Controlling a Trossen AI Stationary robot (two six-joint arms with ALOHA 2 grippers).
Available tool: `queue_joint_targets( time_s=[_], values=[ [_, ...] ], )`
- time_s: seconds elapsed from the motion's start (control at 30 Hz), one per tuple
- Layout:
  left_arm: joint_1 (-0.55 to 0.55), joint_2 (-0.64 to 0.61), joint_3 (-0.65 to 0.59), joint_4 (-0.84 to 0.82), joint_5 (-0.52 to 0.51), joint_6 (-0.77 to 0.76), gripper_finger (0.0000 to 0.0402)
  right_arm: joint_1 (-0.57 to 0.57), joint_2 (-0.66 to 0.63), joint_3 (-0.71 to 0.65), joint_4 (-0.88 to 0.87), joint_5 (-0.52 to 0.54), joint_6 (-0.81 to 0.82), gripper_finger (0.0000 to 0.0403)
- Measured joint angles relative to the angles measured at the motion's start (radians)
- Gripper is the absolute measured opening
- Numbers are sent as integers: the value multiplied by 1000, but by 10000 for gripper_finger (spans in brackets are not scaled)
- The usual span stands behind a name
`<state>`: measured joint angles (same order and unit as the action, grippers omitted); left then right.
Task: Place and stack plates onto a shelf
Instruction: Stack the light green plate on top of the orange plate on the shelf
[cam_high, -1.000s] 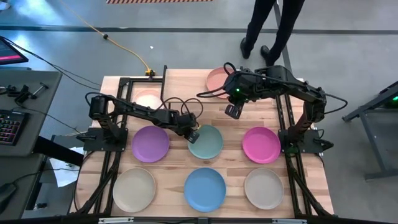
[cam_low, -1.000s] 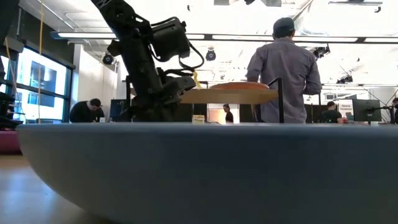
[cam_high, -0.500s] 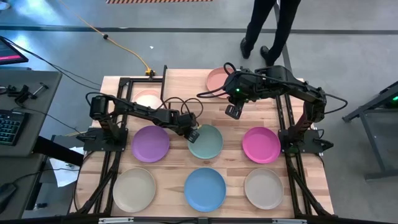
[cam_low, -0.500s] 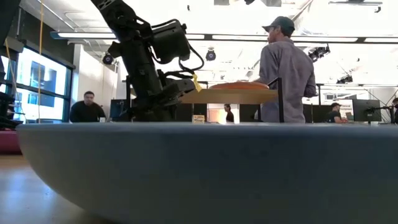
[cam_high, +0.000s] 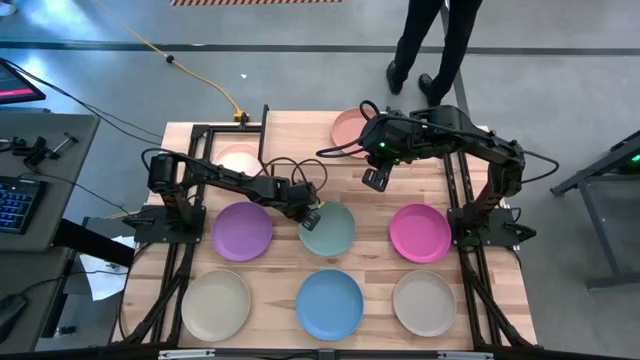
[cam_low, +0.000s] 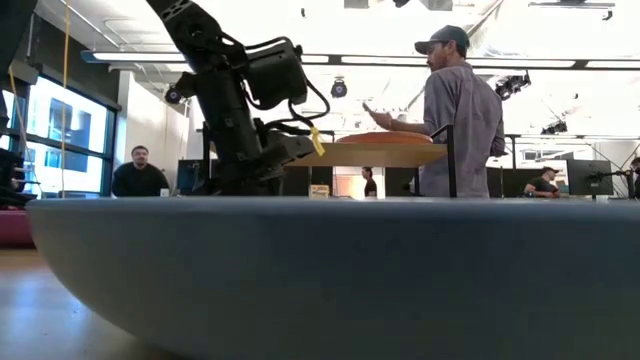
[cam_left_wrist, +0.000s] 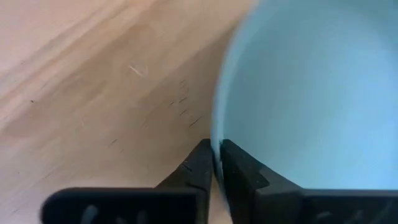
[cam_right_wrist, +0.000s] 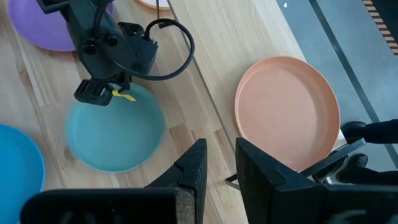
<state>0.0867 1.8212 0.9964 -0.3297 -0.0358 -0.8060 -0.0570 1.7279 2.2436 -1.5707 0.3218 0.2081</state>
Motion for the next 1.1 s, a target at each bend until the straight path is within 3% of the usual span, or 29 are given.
queue_joint_targets(
  time_s=[0.43, 0.8, 1.1],
  values=[
    [-11, -121, -2, -9, 5, 32, 2, 0, 0, 0, 0, 0, 2, 64],
    [10, -382, -1, -11, -64, 93, 1, 0, 0, 0, 4, -34, 72, 64],
    [105, -541, -1, -12, -80, 206, 1, -23, 0, 0, 69, 51, 107, 64]
  ],
)
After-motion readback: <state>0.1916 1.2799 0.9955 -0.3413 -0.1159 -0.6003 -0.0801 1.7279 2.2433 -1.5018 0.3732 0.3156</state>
